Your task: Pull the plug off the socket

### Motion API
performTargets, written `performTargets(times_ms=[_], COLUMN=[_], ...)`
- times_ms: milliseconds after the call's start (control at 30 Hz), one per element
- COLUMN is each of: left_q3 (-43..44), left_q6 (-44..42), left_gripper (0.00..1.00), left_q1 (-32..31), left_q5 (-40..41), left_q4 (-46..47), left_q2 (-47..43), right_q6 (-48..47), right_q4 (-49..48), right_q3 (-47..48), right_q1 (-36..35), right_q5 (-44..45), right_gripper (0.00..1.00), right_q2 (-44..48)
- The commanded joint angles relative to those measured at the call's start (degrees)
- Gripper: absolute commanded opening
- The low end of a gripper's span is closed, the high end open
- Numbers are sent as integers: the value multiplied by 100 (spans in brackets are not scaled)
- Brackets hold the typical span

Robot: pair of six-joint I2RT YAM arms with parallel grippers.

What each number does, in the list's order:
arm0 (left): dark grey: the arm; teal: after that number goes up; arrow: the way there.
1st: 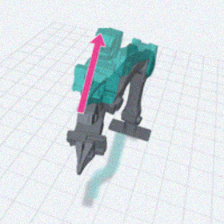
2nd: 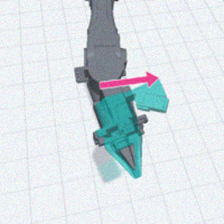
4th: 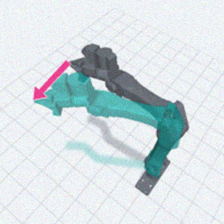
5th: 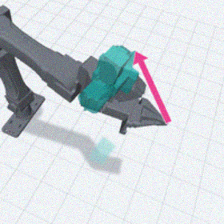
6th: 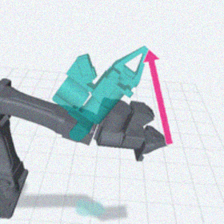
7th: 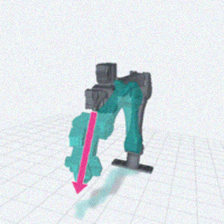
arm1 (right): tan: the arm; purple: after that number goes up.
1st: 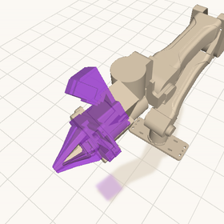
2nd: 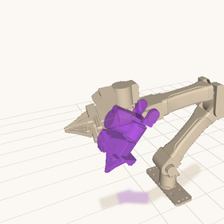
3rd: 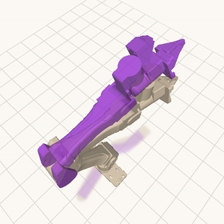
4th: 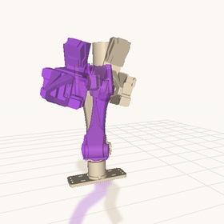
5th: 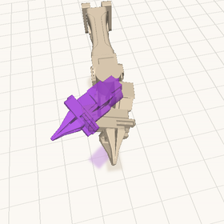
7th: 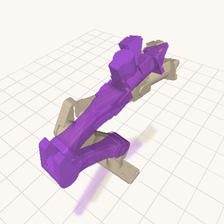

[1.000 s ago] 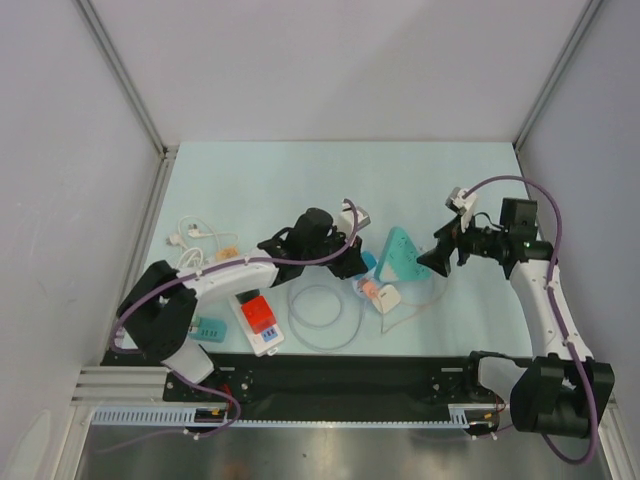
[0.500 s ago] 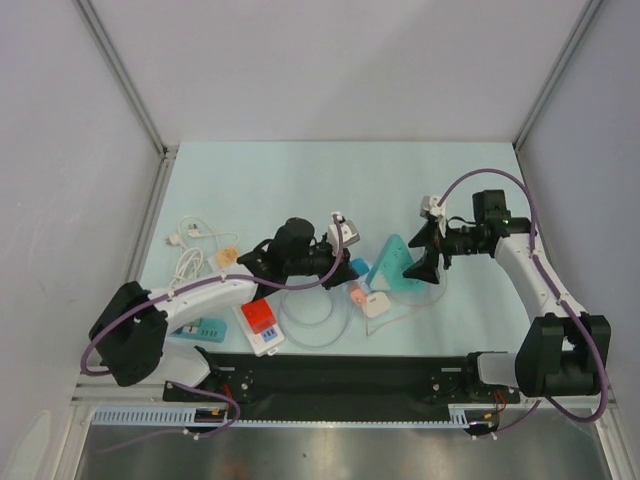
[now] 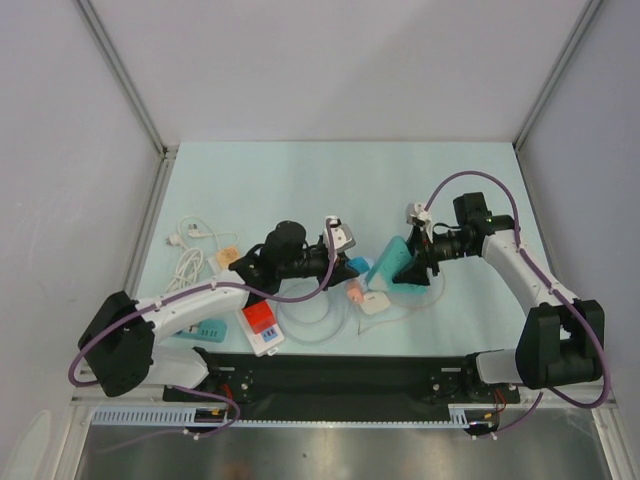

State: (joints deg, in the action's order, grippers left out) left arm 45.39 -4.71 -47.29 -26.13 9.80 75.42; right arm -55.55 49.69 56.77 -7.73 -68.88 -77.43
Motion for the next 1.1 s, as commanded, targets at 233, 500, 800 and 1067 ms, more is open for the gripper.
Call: performTargets(times_ms=[233, 500, 800, 1067], left_q3=[269, -99, 13, 629], left_q6=[-249, -486, -701, 868], left_gripper=[0, 0, 0, 0], left_q1=[-26, -79, -193, -69], left_q5=[-50, -716, -614, -1044], left_q4=[963, 1585, 1156, 910], left_q2=[-27, -369, -555, -141], right_q6=[158, 1573, 1714, 1978], right_q4=[286, -758, -909, -1190], right_q3=[97, 36, -35, -131], right_q1=[-115, 8, 78, 78], right_q5=[-539, 462, 489, 867], right_gripper=[1, 0, 0, 0], right_q2=[167, 123, 114, 176])
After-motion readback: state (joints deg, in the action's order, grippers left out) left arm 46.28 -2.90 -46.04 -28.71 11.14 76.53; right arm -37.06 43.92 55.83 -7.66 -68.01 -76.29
